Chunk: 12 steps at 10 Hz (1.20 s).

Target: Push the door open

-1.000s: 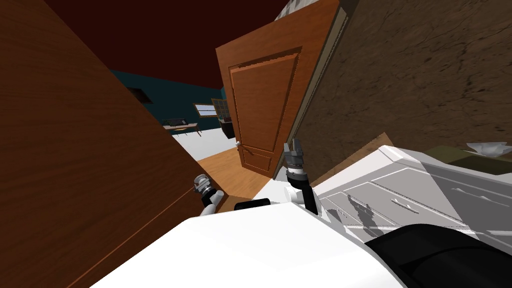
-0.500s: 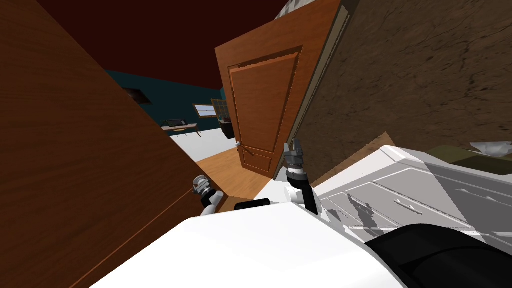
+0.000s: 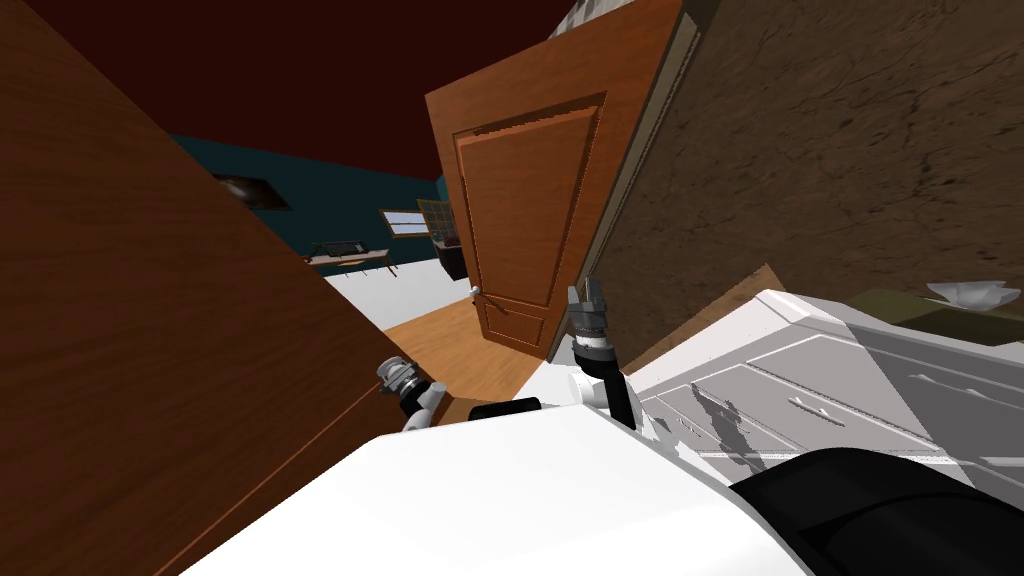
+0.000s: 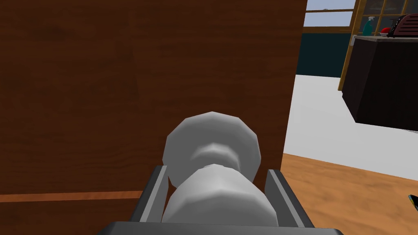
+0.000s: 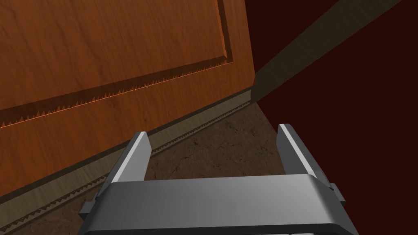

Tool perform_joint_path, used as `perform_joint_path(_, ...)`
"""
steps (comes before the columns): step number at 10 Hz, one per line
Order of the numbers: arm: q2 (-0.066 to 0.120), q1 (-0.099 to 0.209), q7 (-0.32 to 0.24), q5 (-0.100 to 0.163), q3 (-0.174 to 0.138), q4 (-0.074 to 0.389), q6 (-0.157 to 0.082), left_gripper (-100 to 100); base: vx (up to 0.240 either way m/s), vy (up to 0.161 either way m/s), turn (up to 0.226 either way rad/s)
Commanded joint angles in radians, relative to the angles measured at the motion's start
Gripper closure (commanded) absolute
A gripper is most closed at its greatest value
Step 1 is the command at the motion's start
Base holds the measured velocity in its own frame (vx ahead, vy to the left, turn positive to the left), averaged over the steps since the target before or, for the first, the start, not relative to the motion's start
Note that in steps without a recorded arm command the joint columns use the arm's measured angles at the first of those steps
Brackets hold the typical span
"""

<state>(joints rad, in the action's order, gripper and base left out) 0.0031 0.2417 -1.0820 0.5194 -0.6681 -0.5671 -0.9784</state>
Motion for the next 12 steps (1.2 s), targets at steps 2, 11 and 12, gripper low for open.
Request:
perform_joint_path(2,-0.005,-0.004,0.009,0.002,-0.038,-0.028,-0.007,100,0.045,0.042,-0.025)
perform_joint_path(11,-0.045,0.01,0.023,-0.002,-0.141,-0.015,-0.022,100,0.055,0.038,-0.037)
perform_joint_path(12,-0.026,0.011,0.031,0.01,-0.161,-0.018,-0.029,100,0.068,0.082,0.009)
